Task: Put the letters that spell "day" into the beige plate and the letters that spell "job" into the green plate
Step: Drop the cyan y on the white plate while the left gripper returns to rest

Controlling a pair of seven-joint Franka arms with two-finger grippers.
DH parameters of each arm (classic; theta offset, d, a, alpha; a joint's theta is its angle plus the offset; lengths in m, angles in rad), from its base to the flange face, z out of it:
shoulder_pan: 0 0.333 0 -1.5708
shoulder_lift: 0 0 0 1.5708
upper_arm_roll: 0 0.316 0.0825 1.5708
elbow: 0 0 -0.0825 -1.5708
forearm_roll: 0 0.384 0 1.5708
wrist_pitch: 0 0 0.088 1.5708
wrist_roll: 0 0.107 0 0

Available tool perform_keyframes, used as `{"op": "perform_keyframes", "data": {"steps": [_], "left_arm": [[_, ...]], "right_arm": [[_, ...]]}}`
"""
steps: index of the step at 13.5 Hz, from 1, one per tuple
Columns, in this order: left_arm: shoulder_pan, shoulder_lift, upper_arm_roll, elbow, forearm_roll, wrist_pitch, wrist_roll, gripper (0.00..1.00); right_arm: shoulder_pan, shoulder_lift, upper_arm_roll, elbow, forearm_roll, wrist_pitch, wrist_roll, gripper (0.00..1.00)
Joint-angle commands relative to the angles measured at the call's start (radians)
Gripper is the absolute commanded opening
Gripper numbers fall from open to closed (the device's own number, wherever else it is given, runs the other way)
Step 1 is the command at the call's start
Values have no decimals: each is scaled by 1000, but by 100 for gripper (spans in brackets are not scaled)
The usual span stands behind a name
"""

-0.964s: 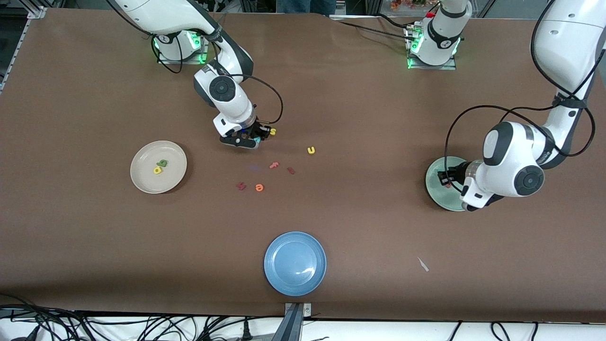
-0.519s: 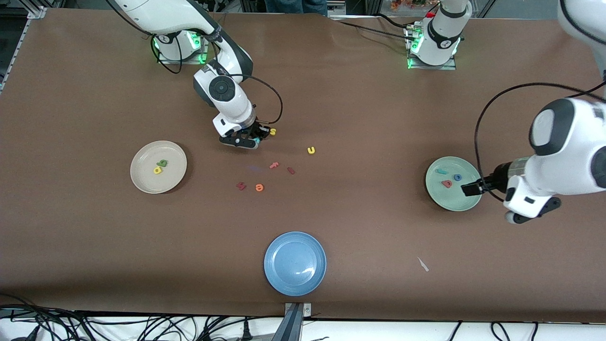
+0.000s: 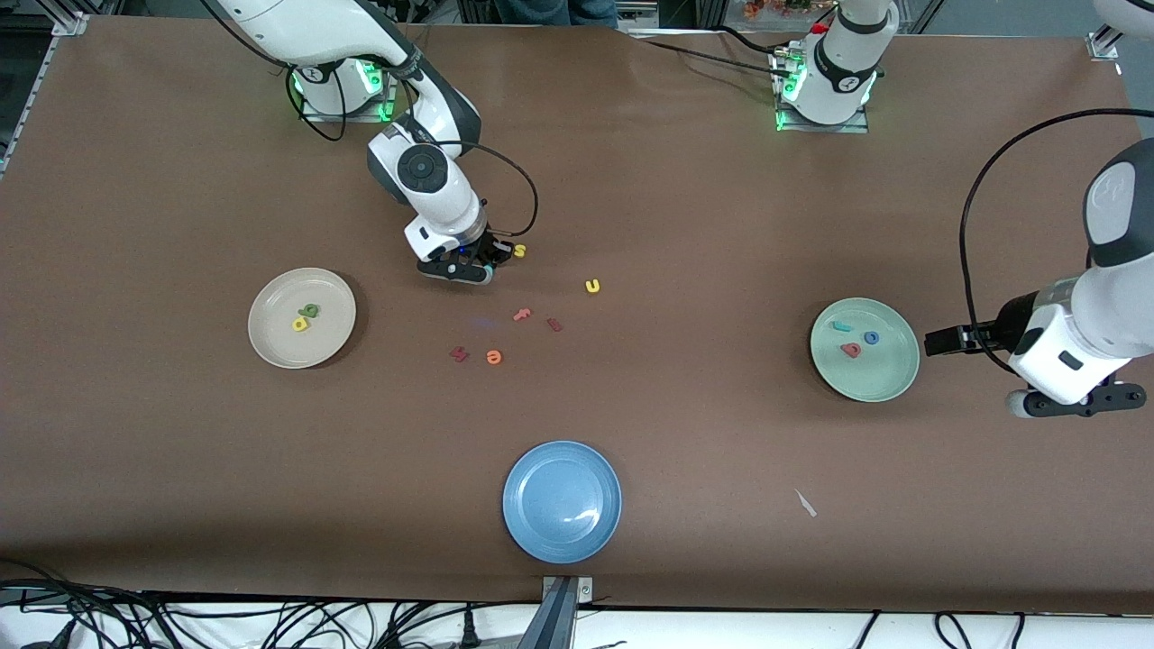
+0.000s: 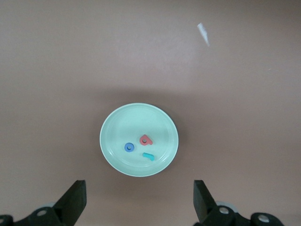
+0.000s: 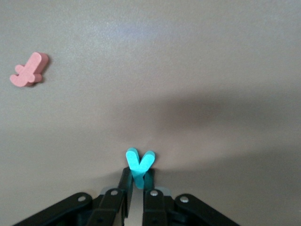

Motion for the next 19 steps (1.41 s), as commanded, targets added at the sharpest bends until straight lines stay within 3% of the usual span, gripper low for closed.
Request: {"op": "perform_keyframes", "data": {"steps": [1, 9, 14, 16, 17, 18, 19], "left_arm": [[-26, 27, 7, 68, 33, -36, 39, 100], [-36, 49, 13, 63, 29, -32, 148, 100], [-42, 37, 5, 63, 18, -35, 92, 100], [-42, 26, 2, 57, 16, -35, 49, 100], [-40, 24, 2, 52, 16, -35, 49, 100], [-40, 14, 2, 37, 9, -36, 46, 100], [-37, 3, 2, 14, -19, -36, 38, 100]], "right_arm": [[-7, -78, -10, -6, -12, -83, -53, 8], [-202, -266, -26, -7, -12, -370, -505, 8], [-225, -303, -224, -7, -12, -403, -890, 9], [-227, -303, -269, -9, -9, -403, -958, 9], [-227, -302, -275, -9, -8, -401, -966, 11], [-227, -302, -280, -9, -8, -400, -966, 19], [-227, -302, -281, -9, -6, -397, -966, 33]]}}
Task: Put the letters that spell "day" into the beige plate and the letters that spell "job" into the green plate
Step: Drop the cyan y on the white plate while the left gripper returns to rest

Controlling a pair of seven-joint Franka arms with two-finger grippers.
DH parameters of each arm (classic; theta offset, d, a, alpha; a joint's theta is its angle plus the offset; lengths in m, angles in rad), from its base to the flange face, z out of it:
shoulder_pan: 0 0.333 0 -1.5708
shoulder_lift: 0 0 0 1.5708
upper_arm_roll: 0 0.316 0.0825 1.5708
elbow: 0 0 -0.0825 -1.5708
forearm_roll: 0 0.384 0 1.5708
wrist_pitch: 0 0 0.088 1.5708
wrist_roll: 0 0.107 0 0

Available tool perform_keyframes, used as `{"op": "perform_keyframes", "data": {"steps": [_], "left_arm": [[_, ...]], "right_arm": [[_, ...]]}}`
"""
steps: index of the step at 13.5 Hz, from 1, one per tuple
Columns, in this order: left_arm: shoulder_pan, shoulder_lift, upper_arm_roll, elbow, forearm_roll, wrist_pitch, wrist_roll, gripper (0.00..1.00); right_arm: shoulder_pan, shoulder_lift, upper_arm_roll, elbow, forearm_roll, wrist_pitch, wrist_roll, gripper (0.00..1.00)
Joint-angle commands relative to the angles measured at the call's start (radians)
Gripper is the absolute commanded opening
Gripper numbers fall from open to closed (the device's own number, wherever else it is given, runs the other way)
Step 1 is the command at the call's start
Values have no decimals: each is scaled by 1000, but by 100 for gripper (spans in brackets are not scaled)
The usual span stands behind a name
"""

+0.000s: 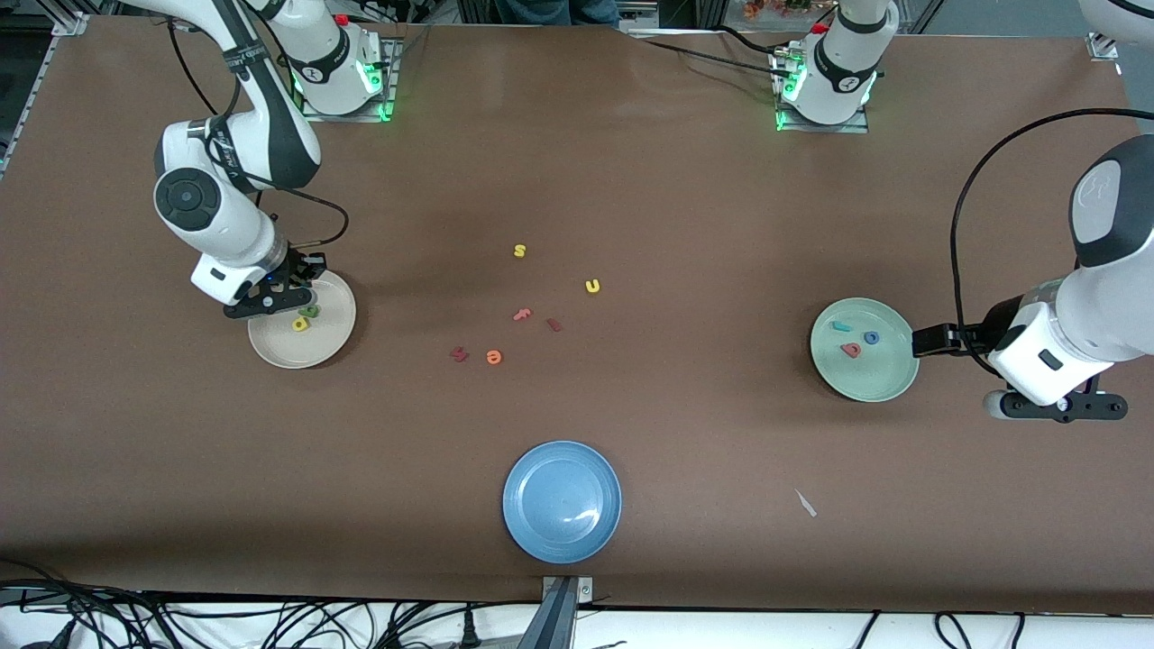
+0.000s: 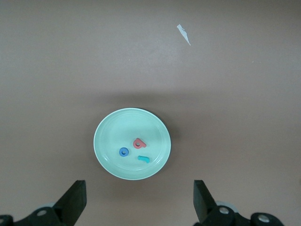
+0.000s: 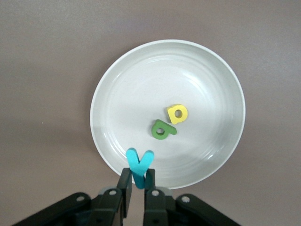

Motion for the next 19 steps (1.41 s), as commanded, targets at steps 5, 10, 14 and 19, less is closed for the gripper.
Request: {"op": "perform_keyframes", "data": {"steps": [5, 10, 14, 19], "left_arm": [[-53, -39, 24, -31, -68, -17, -40, 100], [-282, -138, 363, -149, -171, -11, -40, 100], [-236, -172, 321, -226, -171, 89, -39, 100], [-214, -185, 293, -229, -168, 92, -40, 100]], "right_arm": [[4, -14, -1, -10, 1, -1, -10, 64], [4, -31, 5, 65, 13, -80, 13, 100], [4, -49, 13, 249, 44, -310, 12, 100], [4, -51, 23, 571, 165, -691, -1, 100]]}}
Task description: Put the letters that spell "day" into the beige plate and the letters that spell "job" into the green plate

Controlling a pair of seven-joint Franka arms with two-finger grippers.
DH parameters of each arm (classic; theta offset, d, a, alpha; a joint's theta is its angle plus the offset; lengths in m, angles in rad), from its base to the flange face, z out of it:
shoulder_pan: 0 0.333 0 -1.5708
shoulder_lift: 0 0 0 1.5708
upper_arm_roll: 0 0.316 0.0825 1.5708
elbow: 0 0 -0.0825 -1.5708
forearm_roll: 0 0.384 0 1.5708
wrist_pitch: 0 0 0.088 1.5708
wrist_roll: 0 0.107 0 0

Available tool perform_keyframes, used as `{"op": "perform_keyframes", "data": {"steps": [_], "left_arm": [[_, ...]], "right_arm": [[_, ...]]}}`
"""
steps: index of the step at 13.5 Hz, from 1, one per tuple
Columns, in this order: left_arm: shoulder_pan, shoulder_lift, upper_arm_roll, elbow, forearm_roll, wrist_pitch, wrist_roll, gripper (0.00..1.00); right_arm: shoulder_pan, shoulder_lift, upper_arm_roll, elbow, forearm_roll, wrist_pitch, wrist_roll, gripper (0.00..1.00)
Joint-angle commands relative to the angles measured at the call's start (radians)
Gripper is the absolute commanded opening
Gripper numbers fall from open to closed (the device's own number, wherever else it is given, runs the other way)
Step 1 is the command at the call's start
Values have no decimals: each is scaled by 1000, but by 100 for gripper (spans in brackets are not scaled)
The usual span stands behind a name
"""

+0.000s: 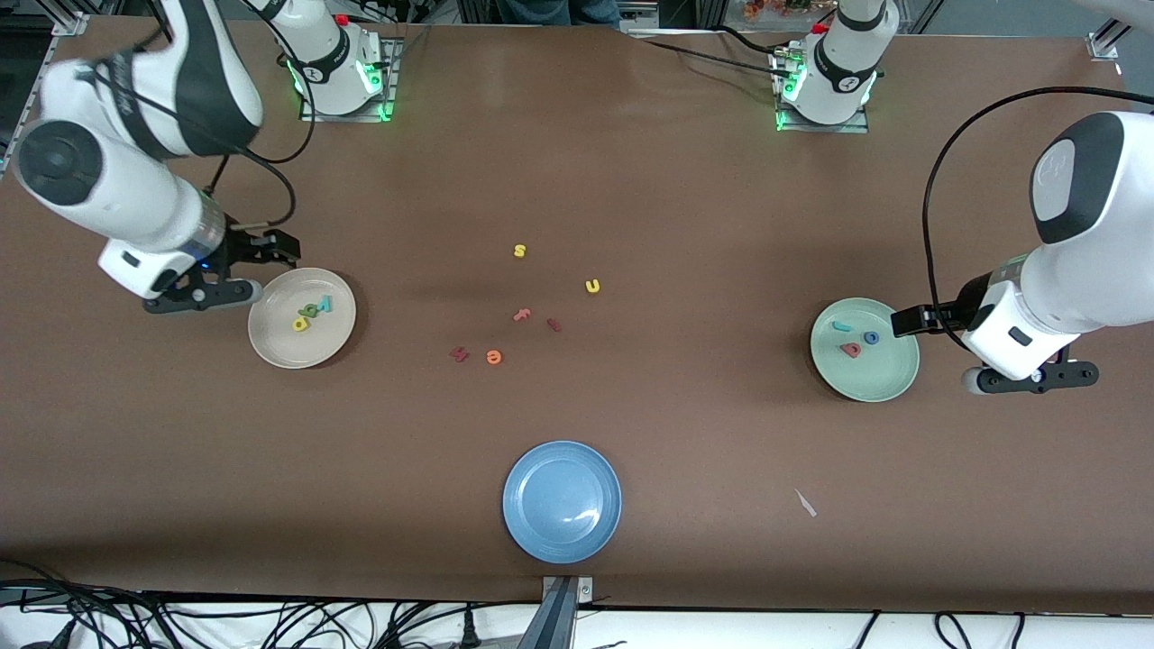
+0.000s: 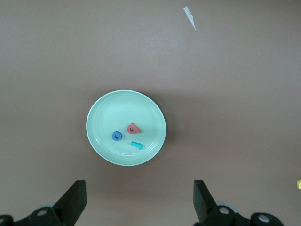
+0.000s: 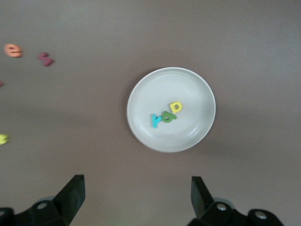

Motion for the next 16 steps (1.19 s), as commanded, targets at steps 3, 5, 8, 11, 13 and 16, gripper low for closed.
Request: {"op": "perform_keyframes", "data": {"steps": [3, 5, 8, 11, 13, 16], "left_arm": [[17, -80, -9, -102, -23, 49, -19, 100], [24, -132, -9, -192, -20, 132, -18, 100], [23, -150, -11, -214, -21, 136, -16, 100], [17, -144, -11, -184, -18, 120, -10, 100], [14, -144, -11, -182, -18, 110, -7, 100], [20, -138, -9, -173, -20, 47, -7, 100]], "right_arm": [[-4, 11, -1, 191, 33, -239, -84, 100], [-25, 12, -6, 207, 33, -252, -112, 100], [-25, 14, -75, 207, 28, -238, -147, 100], [-25, 19, -118, 239, 27, -243, -147, 100], [-31, 20, -121, 266, 30, -252, -147, 100], [-28, 22, -121, 274, 39, -252, -141, 100]]}}
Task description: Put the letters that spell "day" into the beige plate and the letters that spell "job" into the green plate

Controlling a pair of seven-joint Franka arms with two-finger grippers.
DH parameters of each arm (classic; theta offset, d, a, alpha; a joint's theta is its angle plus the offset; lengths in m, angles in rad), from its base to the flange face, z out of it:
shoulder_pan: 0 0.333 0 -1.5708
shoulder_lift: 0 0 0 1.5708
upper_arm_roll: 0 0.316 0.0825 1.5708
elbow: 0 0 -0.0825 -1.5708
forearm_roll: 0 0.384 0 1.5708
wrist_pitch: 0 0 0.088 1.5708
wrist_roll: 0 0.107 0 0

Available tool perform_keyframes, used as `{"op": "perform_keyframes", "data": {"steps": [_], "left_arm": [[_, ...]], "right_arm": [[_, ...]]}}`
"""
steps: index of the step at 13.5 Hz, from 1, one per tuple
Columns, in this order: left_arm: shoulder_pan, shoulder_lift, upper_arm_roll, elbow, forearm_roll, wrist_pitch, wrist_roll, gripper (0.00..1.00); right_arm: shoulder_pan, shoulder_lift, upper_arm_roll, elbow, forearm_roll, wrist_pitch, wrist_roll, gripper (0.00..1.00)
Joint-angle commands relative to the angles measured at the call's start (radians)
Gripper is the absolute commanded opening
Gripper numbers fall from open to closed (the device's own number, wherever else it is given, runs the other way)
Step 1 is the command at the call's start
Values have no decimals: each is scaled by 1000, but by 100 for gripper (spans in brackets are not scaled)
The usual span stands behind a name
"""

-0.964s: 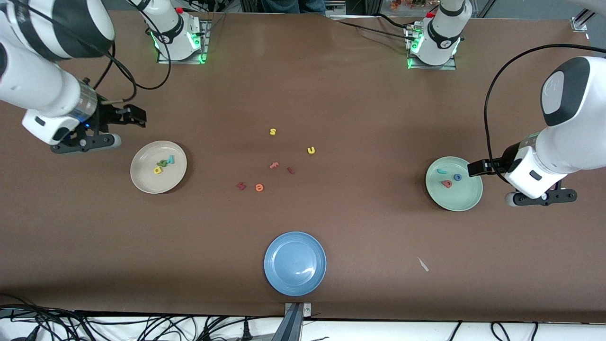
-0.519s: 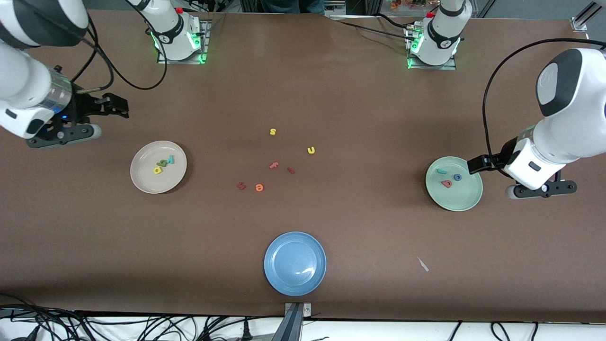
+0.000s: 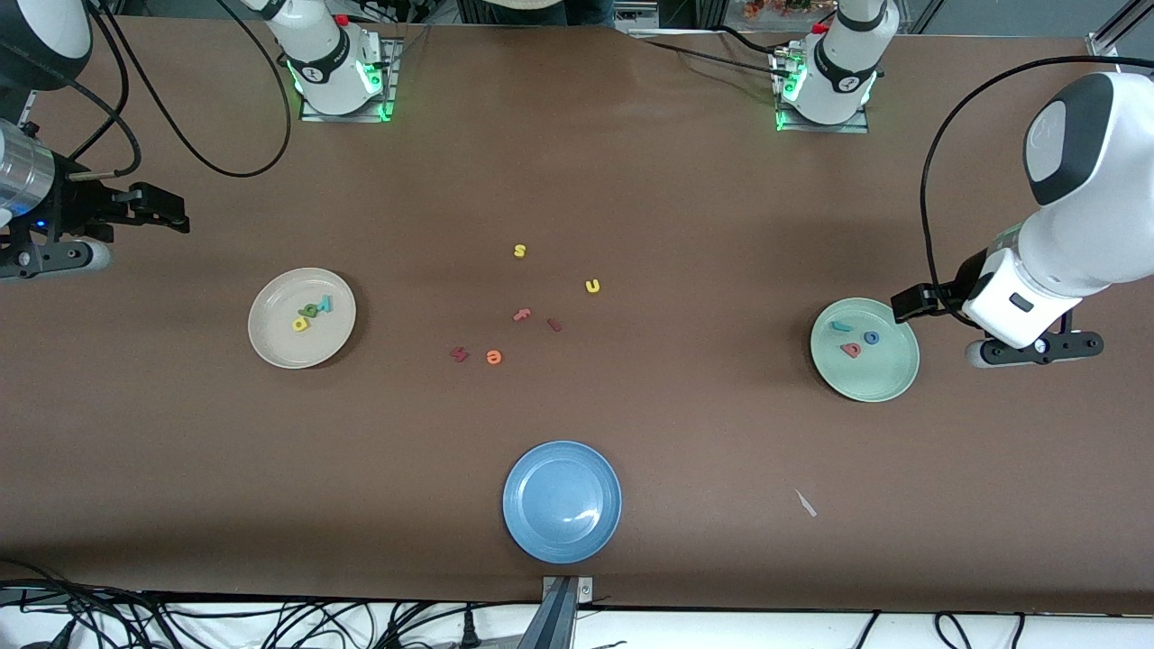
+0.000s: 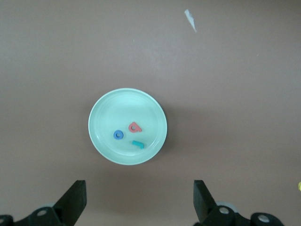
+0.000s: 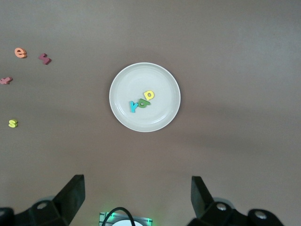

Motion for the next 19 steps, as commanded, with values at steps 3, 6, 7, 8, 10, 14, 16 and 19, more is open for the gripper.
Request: {"op": "perform_keyframes", "data": {"steps": [3, 6, 7, 8, 10, 14, 16, 19], "left_arm": [[8, -11, -3, -2, -21, -37, 6, 100], [8, -7, -3, 0, -21, -37, 6, 100], [8, -4, -3, 9, -23, -37, 6, 100], [8, 9, -3, 29, -26, -38, 6, 100], [8, 13, -3, 34, -29, -38, 6, 100], [7, 13, -3, 34, -30, -38, 6, 100], [7, 13, -3, 34, -30, -38, 6, 100], [8, 13, -3, 34, -32, -40, 6, 100]], "right_arm": [[-5, 14, 0, 35, 35, -26, -3, 100], [-5, 14, -3, 36, 32, -28, -12, 100], [-5, 14, -3, 36, 35, -28, -13, 100], [-5, 14, -3, 36, 36, -26, -12, 100], [-5, 14, -3, 36, 36, -26, -12, 100], [-5, 14, -3, 36, 36, -28, -12, 100], [-5, 13, -3, 36, 36, -28, -13, 100], [-5, 13, -2, 35, 36, -28, -12, 100]]}}
